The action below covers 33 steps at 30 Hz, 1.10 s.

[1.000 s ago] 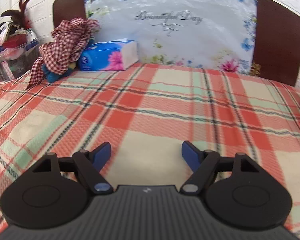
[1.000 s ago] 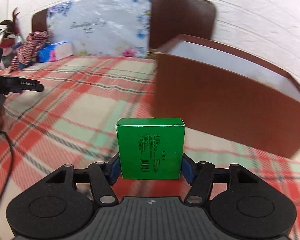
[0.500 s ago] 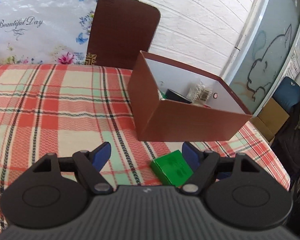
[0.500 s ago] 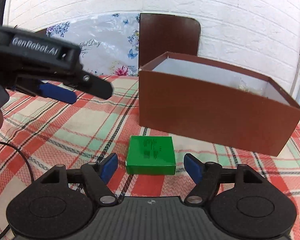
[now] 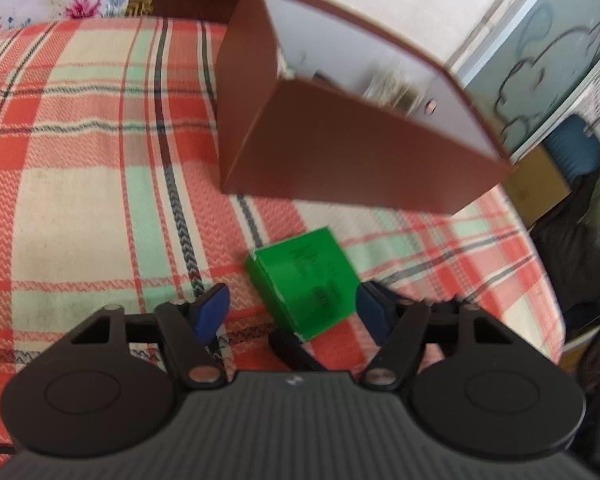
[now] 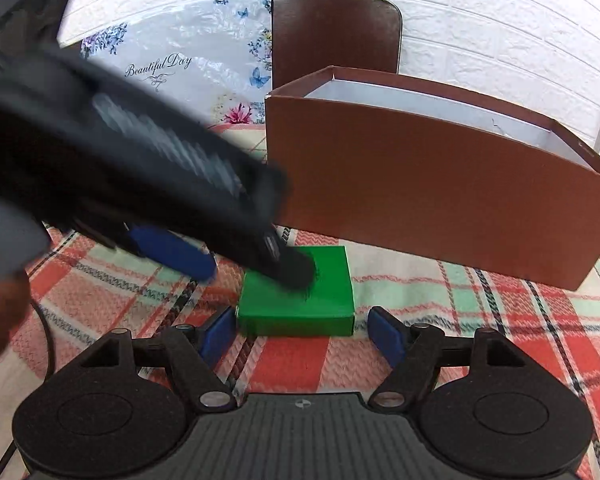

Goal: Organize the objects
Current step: 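Carry the green block into the brown box and open the left gripper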

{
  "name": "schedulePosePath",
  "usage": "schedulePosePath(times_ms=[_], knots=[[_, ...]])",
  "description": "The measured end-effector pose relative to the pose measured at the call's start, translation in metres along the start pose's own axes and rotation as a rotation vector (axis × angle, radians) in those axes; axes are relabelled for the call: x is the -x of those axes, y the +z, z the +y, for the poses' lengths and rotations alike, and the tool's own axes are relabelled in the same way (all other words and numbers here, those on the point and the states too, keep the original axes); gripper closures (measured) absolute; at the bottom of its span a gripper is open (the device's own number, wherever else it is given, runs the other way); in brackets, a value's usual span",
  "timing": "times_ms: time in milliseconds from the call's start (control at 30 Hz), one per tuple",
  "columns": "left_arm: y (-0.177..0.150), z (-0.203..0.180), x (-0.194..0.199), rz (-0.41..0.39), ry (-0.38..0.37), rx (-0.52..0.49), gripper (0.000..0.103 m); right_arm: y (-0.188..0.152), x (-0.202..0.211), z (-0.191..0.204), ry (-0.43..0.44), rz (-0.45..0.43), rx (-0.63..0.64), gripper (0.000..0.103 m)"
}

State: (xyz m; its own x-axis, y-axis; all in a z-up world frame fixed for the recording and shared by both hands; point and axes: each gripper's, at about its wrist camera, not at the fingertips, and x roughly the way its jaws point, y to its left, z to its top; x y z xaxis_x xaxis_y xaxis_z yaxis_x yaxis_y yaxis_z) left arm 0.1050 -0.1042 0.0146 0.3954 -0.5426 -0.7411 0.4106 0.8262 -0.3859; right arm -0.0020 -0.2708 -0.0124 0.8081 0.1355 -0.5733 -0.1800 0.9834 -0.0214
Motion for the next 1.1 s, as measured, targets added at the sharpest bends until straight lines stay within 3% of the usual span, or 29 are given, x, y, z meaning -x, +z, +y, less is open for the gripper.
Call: schedulePosePath(times_ms=[33, 100, 167, 233, 400, 533, 933, 1100], knots=[[0.0, -0.001, -0.003, -0.012, 0.012, -0.015, 0.042, 0.0, -0.002, 0.0, 0.004, 0.004, 0.002, 0.042], [0.002, -0.003, -0.003, -0.013, -0.01, -0.026, 0.058, 0.001, -0.004, 0.001, 0.015, -0.002, 0.014, 0.043], [0.005, -0.003, 0.001, -0.009, -0.01, -0.014, 0.061, 0.001, 0.0, 0.002, 0.011, -0.017, 0.014, 0.043], [0.007, -0.009, 0.013, -0.04, -0.023, -0.027, 0.062, 0.002, 0.011, 0.003, 0.001, -0.066, 0.011, 0.043], [0.021, -0.044, 0.057, -0.191, -0.029, -0.164, 0.062, 0.016, 0.048, 0.005, -0.066, -0.286, 0.038, 0.043], [0.05, -0.067, 0.063, -0.252, -0.049, -0.223, 0.062, 0.035, 0.055, -0.011, -0.113, -0.386, 0.024, 0.043], [0.126, -0.136, -0.008, -0.249, -0.092, -0.331, 0.062, 0.071, 0.024, -0.095, -0.272, -0.414, -0.017, 0.043], [0.137, -0.15, -0.042, -0.257, -0.01, -0.359, 0.054, 0.072, -0.007, -0.121, -0.363, -0.348, 0.001, 0.038]])
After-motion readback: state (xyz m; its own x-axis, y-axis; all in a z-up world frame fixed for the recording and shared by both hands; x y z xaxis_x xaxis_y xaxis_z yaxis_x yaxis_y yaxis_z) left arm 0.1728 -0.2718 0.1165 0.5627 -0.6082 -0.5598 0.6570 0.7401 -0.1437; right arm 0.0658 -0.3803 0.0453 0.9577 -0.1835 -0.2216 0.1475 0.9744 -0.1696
